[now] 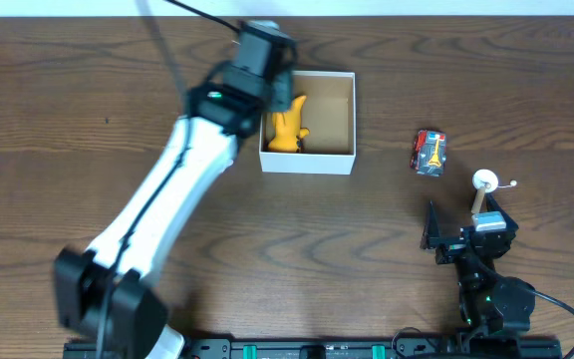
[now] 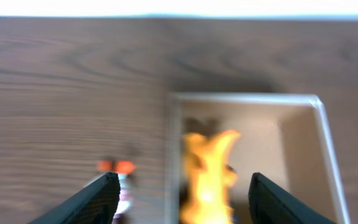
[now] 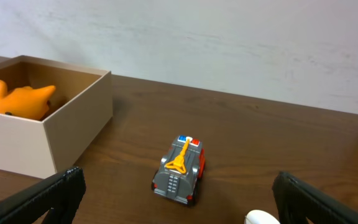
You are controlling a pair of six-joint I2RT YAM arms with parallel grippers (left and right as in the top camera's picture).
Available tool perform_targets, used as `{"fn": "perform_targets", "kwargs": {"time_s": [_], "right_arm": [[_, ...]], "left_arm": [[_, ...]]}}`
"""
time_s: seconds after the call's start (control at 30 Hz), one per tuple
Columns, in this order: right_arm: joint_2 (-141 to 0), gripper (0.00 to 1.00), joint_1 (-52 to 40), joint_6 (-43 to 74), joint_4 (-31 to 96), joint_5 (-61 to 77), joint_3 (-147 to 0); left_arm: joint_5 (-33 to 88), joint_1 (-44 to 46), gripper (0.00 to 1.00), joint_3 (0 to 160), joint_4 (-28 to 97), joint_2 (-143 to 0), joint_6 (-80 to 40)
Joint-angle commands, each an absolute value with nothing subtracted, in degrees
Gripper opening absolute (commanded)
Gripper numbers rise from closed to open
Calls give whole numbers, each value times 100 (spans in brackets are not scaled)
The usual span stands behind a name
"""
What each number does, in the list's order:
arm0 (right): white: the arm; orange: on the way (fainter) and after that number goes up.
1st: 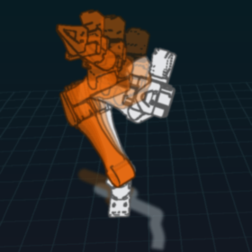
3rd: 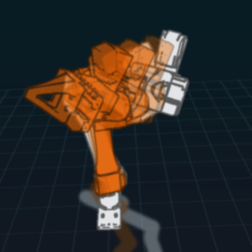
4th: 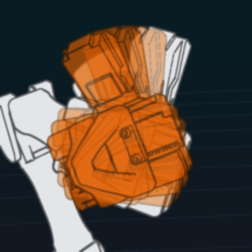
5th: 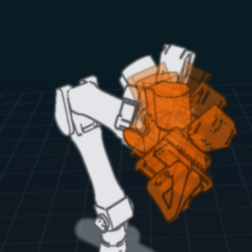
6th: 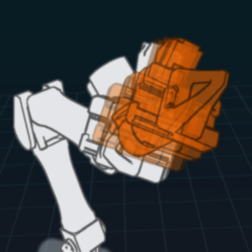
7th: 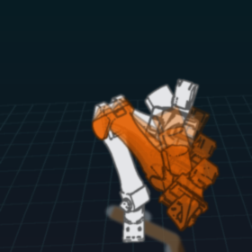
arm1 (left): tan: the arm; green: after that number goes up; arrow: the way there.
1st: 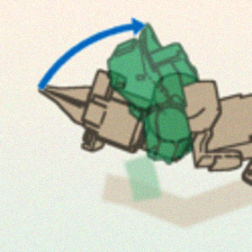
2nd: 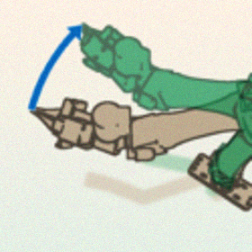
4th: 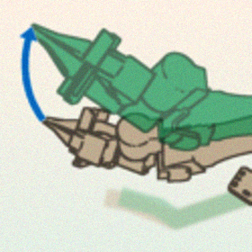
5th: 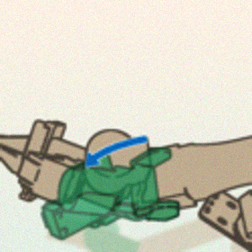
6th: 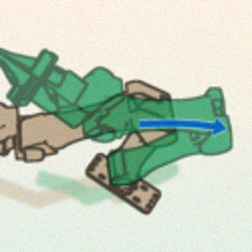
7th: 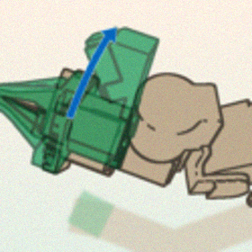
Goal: Pack container
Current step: 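Raise the left gripper out of the box and retract, then reach the right gripper down to the red toy truck and grasp it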
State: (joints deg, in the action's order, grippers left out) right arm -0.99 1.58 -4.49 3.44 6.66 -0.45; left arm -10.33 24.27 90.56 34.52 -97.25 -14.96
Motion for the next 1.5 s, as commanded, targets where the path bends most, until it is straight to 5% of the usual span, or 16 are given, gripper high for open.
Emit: {"fn": "perform_targets", "kwargs": {"time_s": [0.0,0.27,0.9,1.23,1.47], "right_arm": [[-78,99,106,-366,366,668,-34],[-78,99,106,-366,366,668,-34],[-386,99,110,-486,-242,580,-432],[-3509,99,110,-388,-47,403,-2703],[-6595,99,110,-388,1712,499,-5264]], "left_arm": [[-1767,1981,72,9142,3671,-9491,-1468],[-1763,679,93,9098,4283,-9445,-1511],[-1745,174,98,9098,4797,-9445,-1511],[-1747,174,98,9098,4797,-9445,-1511],[-1745,174,98,9098,4797,-9445,-1511]]}}
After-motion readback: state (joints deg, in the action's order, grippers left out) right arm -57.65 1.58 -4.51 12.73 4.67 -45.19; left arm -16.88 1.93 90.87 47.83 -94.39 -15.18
